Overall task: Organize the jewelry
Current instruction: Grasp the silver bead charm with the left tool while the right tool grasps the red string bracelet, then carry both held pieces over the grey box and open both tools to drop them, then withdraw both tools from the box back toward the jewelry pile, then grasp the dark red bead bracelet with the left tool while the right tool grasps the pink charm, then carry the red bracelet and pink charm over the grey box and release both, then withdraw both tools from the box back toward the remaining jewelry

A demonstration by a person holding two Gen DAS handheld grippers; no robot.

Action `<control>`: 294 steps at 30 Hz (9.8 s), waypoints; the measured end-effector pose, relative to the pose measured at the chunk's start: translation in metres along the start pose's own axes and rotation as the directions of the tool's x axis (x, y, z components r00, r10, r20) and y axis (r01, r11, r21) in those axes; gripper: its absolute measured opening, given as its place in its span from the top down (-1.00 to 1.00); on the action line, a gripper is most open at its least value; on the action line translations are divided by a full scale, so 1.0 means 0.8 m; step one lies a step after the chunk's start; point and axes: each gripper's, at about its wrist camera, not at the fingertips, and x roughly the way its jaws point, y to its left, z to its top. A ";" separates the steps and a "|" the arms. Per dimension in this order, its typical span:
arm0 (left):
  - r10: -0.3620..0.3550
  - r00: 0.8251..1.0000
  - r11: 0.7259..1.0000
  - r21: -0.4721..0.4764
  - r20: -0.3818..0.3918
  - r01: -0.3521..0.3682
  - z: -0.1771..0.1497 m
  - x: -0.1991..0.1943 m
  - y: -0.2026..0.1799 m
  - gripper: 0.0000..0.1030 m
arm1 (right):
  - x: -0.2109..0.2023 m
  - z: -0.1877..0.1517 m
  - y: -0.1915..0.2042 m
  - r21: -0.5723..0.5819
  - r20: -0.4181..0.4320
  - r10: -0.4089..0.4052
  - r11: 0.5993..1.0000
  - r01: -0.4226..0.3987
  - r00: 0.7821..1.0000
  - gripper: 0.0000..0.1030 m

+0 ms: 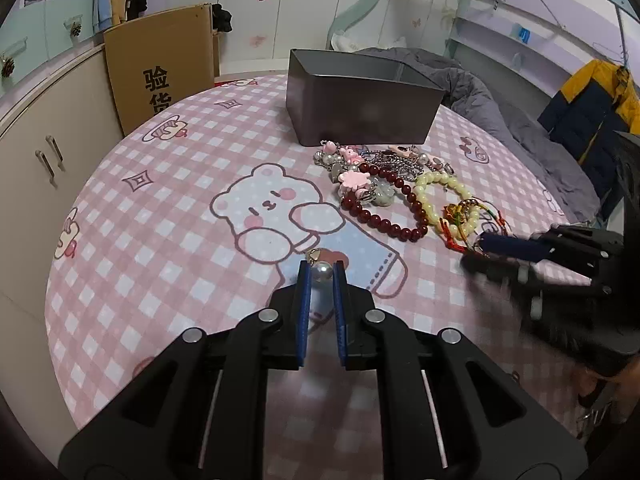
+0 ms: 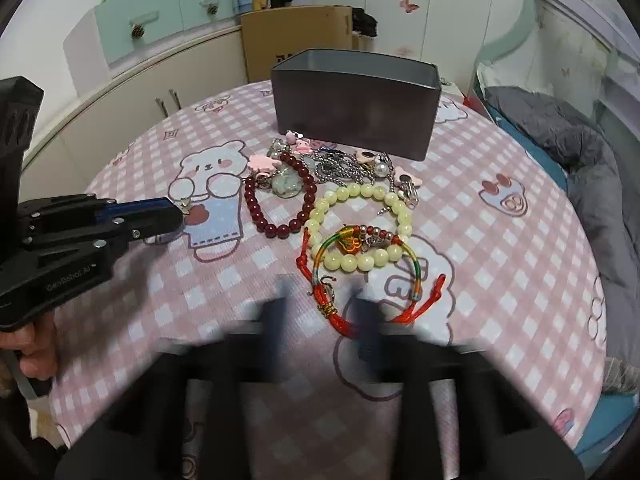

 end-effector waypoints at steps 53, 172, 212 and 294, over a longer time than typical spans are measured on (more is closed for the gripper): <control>0.136 0.979 0.990 -0.065 0.151 -0.128 0.240 0.004 0.011 -0.88 | -0.055 0.198 -0.152 0.395 0.317 0.146 0.878 -0.270 0.937 -0.86; 0.101 0.990 0.990 -0.106 0.094 -0.091 -0.019 -0.044 0.079 0.86 | 0.064 0.083 0.085 -0.039 -0.006 0.177 0.983 -0.177 0.984 -0.13; -0.108 0.935 0.994 0.059 0.339 0.093 0.173 -0.137 -0.001 0.86 | -0.126 0.170 -0.041 0.036 0.338 0.082 0.994 -0.100 0.937 0.53; 0.176 0.884 0.984 -0.086 0.434 -0.154 0.027 -0.202 -0.023 -0.88 | -0.220 0.029 -0.037 0.284 0.447 -0.030 0.952 -0.110 0.894 -0.86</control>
